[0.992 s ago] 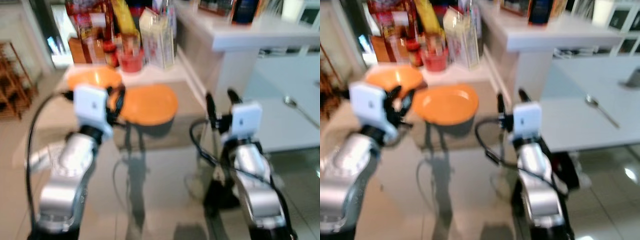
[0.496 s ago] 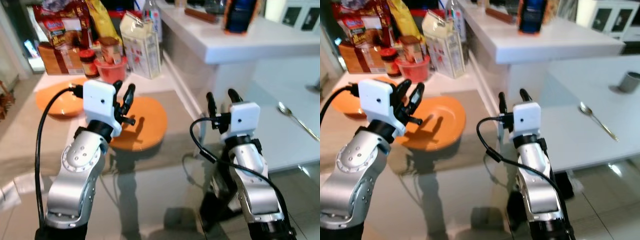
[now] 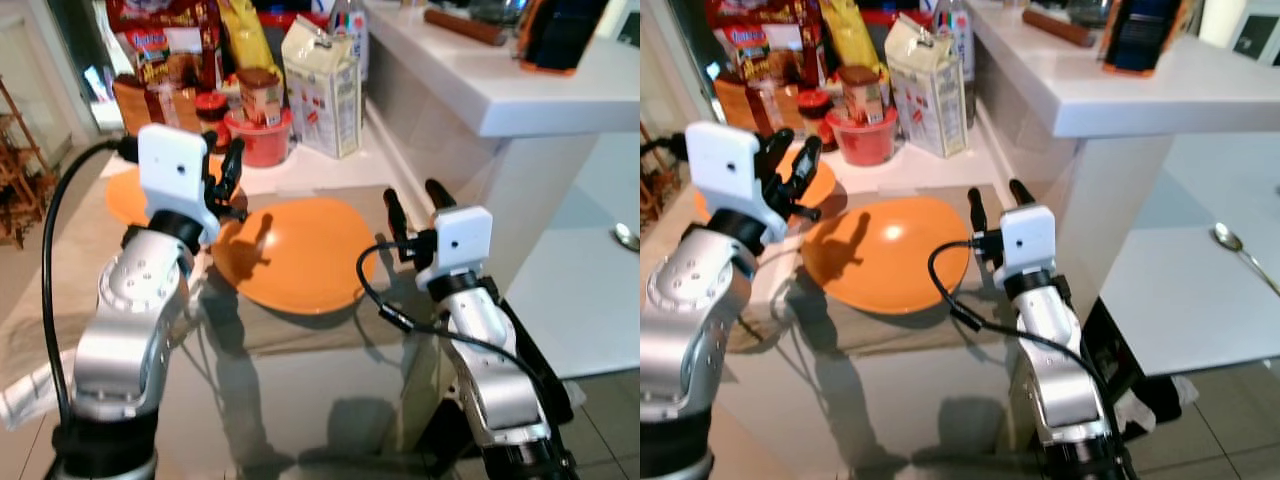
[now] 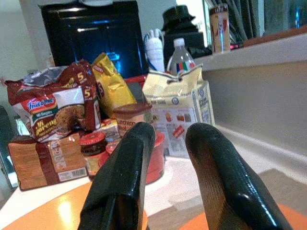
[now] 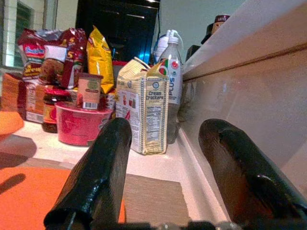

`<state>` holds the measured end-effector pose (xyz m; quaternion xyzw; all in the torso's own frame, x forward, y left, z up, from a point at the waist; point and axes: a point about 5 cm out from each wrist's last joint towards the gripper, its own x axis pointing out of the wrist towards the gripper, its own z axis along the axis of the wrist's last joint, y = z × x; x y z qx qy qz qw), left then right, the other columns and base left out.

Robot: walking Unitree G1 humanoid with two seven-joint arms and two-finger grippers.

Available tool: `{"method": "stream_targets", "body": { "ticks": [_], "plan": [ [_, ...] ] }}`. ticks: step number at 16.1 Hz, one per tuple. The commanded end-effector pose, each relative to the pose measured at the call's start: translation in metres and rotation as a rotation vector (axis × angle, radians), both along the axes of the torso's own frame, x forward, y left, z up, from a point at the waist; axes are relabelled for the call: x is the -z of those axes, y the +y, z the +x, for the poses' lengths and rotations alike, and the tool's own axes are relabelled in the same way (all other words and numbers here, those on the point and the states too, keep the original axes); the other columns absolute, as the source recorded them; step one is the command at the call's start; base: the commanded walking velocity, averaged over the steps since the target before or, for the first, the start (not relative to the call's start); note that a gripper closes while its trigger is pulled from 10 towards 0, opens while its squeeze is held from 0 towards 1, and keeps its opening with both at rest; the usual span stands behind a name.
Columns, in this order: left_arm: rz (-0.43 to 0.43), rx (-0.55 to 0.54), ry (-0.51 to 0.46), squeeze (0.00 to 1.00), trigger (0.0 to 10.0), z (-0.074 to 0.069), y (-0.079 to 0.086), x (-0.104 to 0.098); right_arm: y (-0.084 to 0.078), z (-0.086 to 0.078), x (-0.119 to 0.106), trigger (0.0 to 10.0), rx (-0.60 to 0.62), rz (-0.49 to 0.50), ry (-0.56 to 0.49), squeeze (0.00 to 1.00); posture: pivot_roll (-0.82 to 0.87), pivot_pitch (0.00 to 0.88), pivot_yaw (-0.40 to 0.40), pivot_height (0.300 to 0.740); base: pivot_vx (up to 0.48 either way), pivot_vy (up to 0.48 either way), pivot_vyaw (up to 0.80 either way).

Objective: Setting the table

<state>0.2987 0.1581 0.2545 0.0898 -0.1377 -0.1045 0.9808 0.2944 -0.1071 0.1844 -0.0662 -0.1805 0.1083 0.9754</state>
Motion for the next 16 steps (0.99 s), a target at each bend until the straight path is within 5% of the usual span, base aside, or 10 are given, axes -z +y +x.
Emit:
{"method": "stream_targets", "body": {
  "ticks": [1, 3, 6, 16],
  "plan": [
    [0.002, 0.039, 0.074, 0.00, 10.0, 0.009, 0.002, 0.005, 0.001, 0.002, 0.008, 10.0, -0.018, 0.016, 0.063, 0.00, 0.00, 0.000, 0.004, 0.740, 0.000, 0.000, 0.00],
    [0.023, 0.102, 0.202, 0.00, 10.0, 0.023, 0.006, 0.018, -0.001, 0.003, 0.013, 10.0, -0.014, 0.007, 0.080, 0.00, 0.00, 0.000, 0.006, 0.740, 0.000, 0.000, 0.00],
    [0.030, 0.142, 0.273, 0.00, 10.0, 0.030, 0.008, 0.024, -0.007, 0.003, 0.014, 10.0, 0.007, 0.026, 0.107, 0.00, -0.01, 0.000, 0.019, 0.740, 0.000, 0.000, 0.00],
    [-0.028, 0.105, 0.429, 0.00, 10.0, 0.015, 0.025, 0.059, -0.029, 0.014, 0.011, 10.0, 0.044, 0.041, 0.151, 0.00, -0.02, 0.000, 0.003, 0.740, 0.000, 0.000, 0.00]
  ]
}}
